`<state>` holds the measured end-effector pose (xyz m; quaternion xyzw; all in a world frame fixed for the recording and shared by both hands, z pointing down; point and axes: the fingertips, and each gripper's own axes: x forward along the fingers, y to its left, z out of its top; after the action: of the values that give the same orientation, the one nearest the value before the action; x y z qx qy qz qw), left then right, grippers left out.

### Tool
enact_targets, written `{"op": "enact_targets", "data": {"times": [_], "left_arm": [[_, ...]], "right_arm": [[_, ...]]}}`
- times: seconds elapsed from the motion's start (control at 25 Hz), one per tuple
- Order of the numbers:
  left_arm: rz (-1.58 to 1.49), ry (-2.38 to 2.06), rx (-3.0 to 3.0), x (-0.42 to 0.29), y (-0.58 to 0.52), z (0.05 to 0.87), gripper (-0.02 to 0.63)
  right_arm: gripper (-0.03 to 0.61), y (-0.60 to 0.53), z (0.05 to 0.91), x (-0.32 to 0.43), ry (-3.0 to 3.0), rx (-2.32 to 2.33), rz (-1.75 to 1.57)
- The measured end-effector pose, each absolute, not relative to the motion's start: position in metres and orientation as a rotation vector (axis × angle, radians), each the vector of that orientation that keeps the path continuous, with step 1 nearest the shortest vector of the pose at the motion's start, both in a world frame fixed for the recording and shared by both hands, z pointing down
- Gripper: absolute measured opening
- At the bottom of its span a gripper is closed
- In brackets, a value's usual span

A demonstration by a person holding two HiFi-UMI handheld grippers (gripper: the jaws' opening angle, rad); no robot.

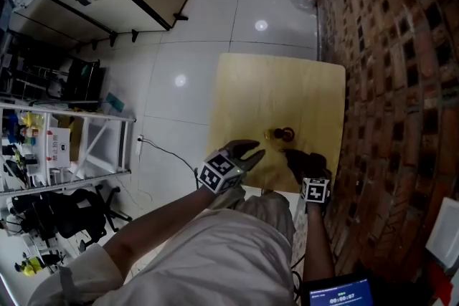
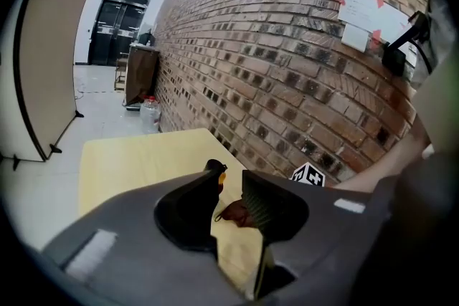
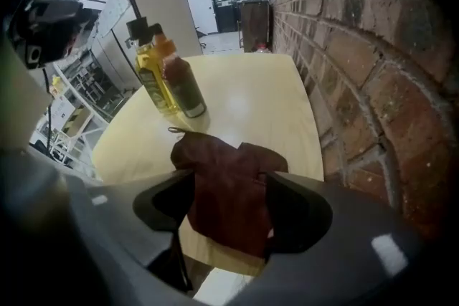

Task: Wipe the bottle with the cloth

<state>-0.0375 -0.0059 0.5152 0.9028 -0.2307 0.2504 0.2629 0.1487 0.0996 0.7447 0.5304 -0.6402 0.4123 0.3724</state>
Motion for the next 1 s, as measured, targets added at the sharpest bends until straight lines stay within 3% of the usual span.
{"op": "enact_targets", "data": {"times": [0.4, 0.56, 0.64, 1.0], "left_arm": [[0.702, -0.642, 2.438, -0.039, -0.005, 0.514, 0.101], [0.704, -0.664, 2.435, -0.046, -0.005, 0.516, 0.098], [0.706, -0.673, 2.437, -0.049, -0.006, 0.515, 0.098], [0.689, -0.699, 2.453, -0.053, -0.011, 0.509, 0.098]], "right_arm": [[0.284, 0.101, 0.783, 0.157, -1.557, 1.318, 1.092], [0.217, 0.099, 0.789, 0.159, -1.548, 1.349, 1.071], [0.103, 0.098, 0.789, 0.162, -1.561, 1.360, 1.074], [0.068, 0.086, 0.760, 0.160, -1.719, 1.413, 1.160]]}}
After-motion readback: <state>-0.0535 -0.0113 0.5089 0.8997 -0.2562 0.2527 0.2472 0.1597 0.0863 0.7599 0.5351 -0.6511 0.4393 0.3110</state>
